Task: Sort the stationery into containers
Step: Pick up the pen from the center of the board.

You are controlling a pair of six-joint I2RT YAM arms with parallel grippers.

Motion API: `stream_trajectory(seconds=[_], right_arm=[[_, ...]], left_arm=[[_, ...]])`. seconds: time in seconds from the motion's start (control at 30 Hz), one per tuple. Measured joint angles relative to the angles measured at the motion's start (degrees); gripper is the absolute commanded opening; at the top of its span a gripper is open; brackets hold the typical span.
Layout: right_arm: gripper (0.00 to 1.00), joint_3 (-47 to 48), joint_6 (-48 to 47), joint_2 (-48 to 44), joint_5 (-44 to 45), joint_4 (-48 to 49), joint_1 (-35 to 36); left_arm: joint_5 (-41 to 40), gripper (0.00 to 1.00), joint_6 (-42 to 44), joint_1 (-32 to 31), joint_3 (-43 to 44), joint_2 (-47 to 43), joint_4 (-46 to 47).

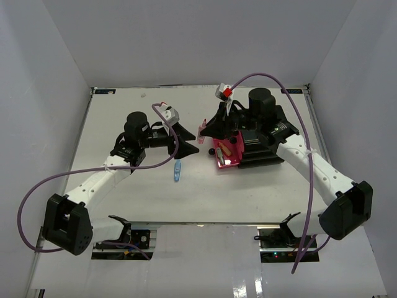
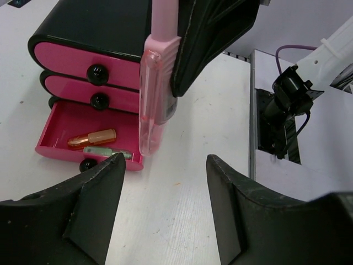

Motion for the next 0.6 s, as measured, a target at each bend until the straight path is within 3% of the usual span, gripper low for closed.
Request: stream_trajectory(seconds=[0.6], right_arm=[[0.08, 0.0, -1.55, -0.83, -4.13, -0.35, 0.0]], left_arm=[[7.23, 0.51, -6.03, -0.09, 1.66, 4.39, 8.28]])
